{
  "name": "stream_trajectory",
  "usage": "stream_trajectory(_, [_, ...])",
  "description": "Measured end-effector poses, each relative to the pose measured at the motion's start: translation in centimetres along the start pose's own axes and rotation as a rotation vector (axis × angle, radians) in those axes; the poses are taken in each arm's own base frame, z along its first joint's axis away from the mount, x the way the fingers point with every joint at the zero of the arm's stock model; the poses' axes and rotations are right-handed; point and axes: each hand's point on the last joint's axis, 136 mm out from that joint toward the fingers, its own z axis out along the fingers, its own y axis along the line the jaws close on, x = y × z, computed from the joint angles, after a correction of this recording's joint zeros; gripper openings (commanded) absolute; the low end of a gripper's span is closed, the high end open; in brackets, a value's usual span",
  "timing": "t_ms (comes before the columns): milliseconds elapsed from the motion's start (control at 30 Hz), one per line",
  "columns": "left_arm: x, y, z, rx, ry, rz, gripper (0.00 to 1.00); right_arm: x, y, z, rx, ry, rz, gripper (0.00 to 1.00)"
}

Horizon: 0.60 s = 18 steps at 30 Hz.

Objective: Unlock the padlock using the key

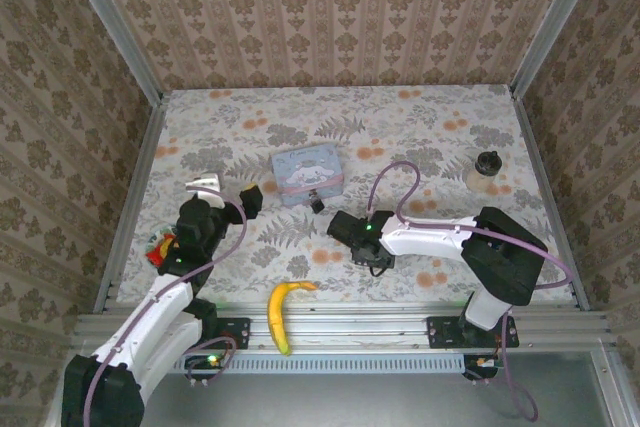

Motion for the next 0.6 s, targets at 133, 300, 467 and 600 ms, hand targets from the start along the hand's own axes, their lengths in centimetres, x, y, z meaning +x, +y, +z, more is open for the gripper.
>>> stream_trajectory(133, [0.0,0.0,0.0,0.000,0.000,0.003,1.00,0.0,-0.2,0.1,0.003,0.000,0.008,0.28])
stream_trajectory(300, [0.1,0.0,0.1,-0.001,0.004,0.003,1.00,0.0,-0.4,0.0,-0.006,-0.004,0.014,0.34])
stream_trajectory(467, [0.2,0.0,0.2,-0.001,0.006,0.003,1.00,-0.3,-0.3,-0.7,-0.029,-0.014,0.017,0.40])
stream_trajectory(600, [0.0,0.0,0.2,0.000,0.000,0.003,1.00,-0.5,-0.2,-1.3,-0.050,-0.026,0.025,0.35])
